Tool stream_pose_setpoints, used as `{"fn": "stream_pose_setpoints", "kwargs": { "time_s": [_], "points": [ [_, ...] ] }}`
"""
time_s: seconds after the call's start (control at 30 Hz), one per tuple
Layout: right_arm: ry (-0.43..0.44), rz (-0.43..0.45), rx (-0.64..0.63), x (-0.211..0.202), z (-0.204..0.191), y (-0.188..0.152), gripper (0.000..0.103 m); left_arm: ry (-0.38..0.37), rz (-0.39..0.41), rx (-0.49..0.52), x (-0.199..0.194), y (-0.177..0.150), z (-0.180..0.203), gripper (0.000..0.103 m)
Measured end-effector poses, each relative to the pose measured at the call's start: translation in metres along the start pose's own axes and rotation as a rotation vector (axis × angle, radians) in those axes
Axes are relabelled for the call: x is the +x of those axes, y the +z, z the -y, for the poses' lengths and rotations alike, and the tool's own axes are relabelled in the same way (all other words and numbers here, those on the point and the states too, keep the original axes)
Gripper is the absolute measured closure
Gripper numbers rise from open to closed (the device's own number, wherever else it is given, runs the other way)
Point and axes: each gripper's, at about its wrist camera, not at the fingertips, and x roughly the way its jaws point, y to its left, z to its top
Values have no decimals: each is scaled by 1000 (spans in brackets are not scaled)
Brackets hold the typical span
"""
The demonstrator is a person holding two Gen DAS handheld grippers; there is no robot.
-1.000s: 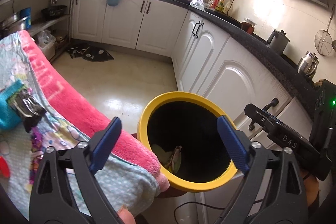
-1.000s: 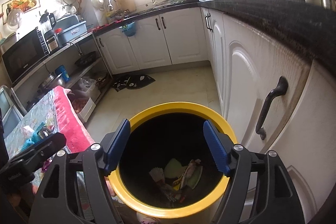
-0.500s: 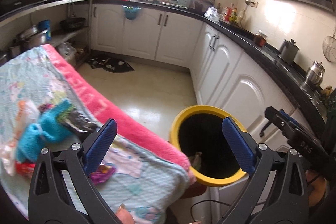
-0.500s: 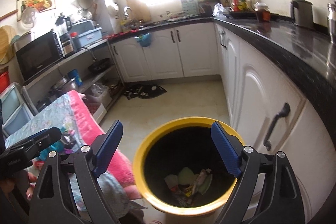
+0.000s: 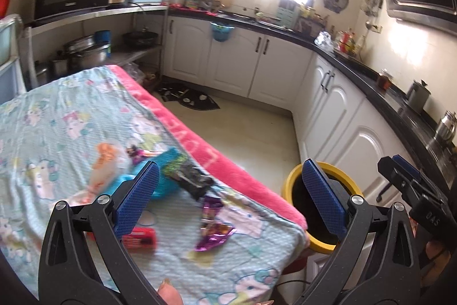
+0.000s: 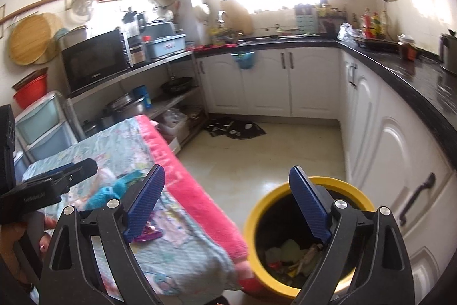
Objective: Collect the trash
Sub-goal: 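Move both tools back from the bin toward the bed, then grasp the purple candy wrapper with the right gripper while the left grasps the white plastic bag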
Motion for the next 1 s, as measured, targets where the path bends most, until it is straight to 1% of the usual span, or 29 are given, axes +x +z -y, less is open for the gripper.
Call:
{"fn": "stream_pose_setpoints", "kwargs": {
  "time_s": [0.3, 0.5, 0.7, 0.87, 1.0],
  "points": [
    [95, -31, -81, 16, -55, 3, 17, 96, 21, -53, -19, 3, -54, 11],
    [132, -69, -118, 33, -83, -3, 17, 175, 14, -88, -24, 2, -97, 11],
    [167, -114, -144, 51, -107, -13, 17, 260, -16, -106, -23, -2, -139, 11],
    [185, -145, -167, 64, -121, -19, 17, 296, -51, -122, -20, -11, -167, 11],
    [196, -171, -187, 76, -132, -25, 17, 304, -87, -120, -15, -21, -185, 11]
  ]
}}
